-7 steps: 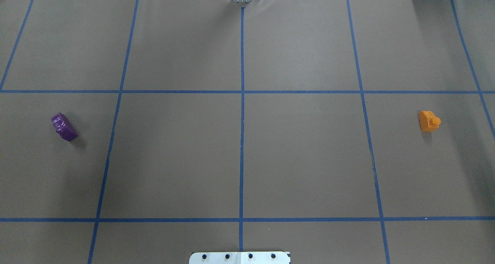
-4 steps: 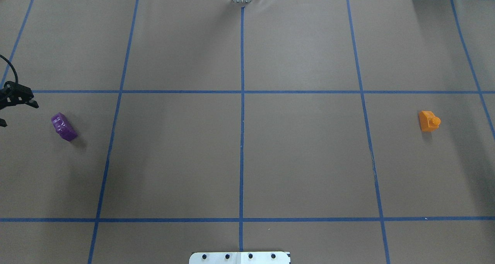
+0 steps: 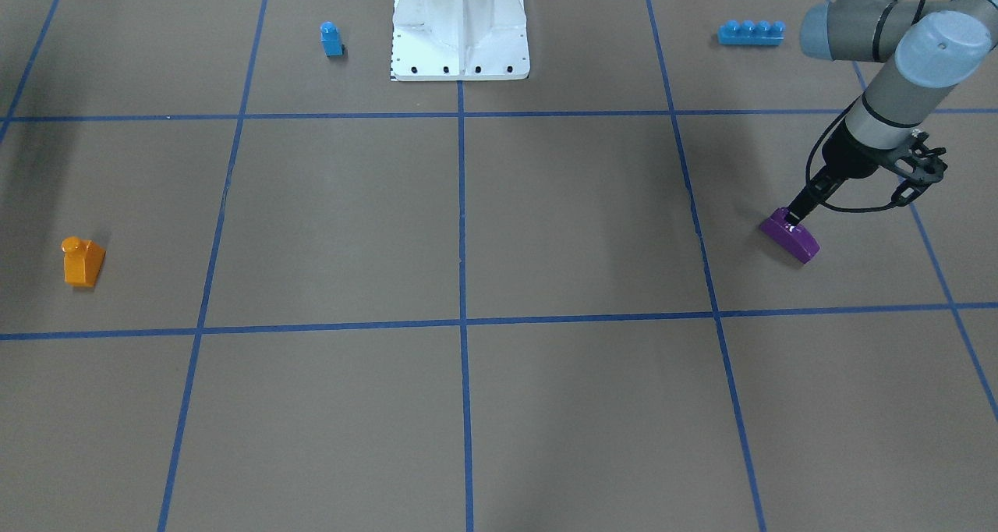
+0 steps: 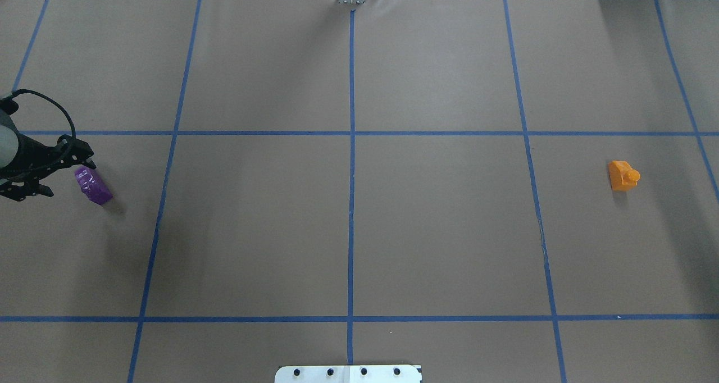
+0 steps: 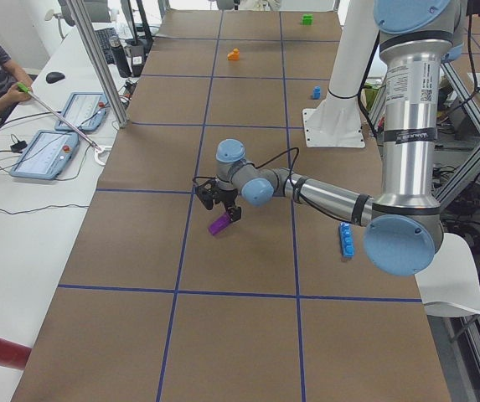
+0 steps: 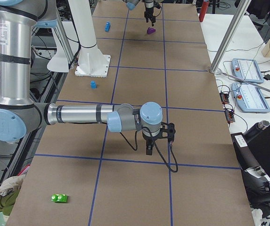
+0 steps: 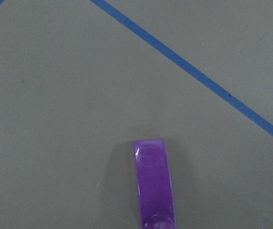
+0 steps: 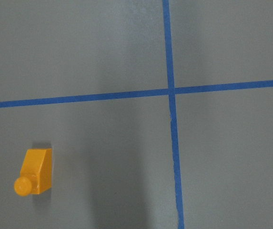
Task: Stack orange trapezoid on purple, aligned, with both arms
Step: 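Lower the left gripper onto the purple trapezoid block and close it, then carry the purple block with the left gripper to the table center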
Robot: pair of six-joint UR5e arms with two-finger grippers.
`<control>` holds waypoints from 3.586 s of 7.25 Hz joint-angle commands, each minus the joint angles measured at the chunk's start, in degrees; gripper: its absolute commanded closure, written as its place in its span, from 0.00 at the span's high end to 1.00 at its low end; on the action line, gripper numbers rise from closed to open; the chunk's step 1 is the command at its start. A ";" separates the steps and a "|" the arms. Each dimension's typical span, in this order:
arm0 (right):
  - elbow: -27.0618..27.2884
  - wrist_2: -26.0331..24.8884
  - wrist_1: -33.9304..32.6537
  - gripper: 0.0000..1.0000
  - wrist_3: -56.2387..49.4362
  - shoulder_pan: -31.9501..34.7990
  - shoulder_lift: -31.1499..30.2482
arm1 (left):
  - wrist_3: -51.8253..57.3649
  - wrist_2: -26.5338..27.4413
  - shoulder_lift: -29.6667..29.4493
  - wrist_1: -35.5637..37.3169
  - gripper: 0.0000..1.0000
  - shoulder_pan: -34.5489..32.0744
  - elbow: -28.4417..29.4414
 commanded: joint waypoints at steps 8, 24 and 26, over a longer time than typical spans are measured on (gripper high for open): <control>0.19 0.38 -0.03 1.00 0.25 0.00 0.61 | -0.12 2.50 -3.17 -5.92 0.95 3.32 8.89; -0.59 0.82 -0.64 1.00 0.25 0.00 0.00 | 51.60 21.31 -33.29 21.51 0.00 20.98 1.47; -0.77 0.82 -0.73 1.00 0.25 0.00 0.00 | 54.37 21.31 -44.86 21.50 0.00 23.27 13.04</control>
